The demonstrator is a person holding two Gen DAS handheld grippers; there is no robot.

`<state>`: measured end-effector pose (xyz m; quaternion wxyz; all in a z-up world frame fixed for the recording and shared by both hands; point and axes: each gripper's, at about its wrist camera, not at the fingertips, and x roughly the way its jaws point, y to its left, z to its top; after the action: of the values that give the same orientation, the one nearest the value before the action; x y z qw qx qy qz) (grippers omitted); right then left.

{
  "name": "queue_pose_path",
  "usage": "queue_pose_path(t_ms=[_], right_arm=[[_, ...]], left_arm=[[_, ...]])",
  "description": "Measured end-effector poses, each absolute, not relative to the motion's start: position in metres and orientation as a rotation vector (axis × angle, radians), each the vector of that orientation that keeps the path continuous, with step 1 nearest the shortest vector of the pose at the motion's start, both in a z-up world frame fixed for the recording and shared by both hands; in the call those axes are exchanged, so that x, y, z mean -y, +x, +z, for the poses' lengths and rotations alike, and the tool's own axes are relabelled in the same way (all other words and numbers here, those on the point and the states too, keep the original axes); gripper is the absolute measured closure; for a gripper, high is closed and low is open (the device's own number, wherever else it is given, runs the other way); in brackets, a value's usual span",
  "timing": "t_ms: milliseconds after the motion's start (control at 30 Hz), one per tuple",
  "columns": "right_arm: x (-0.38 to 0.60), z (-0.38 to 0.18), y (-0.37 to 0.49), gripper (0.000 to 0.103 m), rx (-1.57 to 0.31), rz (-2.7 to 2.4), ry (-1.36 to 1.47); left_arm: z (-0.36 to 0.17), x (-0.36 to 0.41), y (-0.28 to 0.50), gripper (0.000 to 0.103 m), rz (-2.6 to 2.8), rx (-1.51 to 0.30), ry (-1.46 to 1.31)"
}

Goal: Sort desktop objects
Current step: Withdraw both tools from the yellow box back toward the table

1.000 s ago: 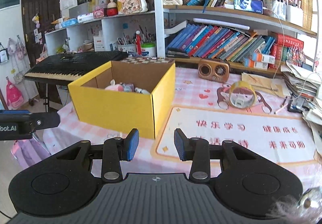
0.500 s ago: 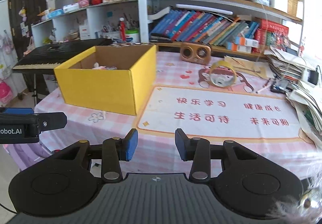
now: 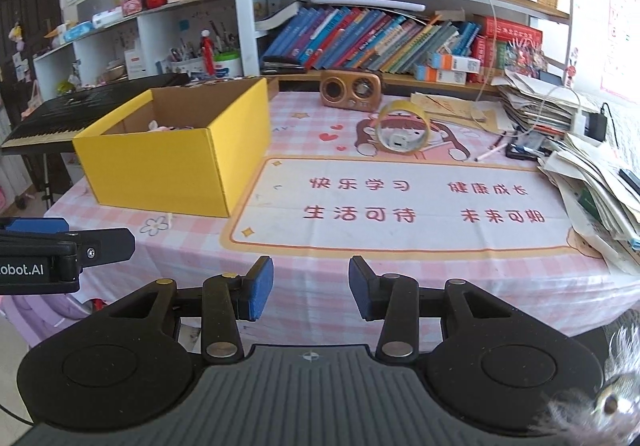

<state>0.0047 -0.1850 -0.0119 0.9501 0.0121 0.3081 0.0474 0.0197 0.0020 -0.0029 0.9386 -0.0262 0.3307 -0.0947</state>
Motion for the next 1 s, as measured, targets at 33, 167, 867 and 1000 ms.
queue_pose_path(t_ms=[33, 167, 867, 1000], right_arm=[[0.188, -0.012, 0.005, 0.062, -0.629, 0.090, 0.027], [0.201, -0.014, 0.009, 0.062, -0.643, 0.061, 0.042], [0.251, -0.022, 0.030, 0.061, -0.690, -0.041, 0.071], [0.258, -0.023, 0.035, 0.061, -0.696, -0.057, 0.072]], left_arm=[[-0.003, 0.001, 0.021, 0.015, -0.200, -0.678, -0.051], [-0.005, 0.015, 0.027, 0.015, -0.231, -0.690, -0.034], [-0.014, 0.064, 0.063, 0.015, -0.327, -0.729, -0.005], [-0.016, 0.071, 0.069, 0.015, -0.343, -0.734, -0.004]])
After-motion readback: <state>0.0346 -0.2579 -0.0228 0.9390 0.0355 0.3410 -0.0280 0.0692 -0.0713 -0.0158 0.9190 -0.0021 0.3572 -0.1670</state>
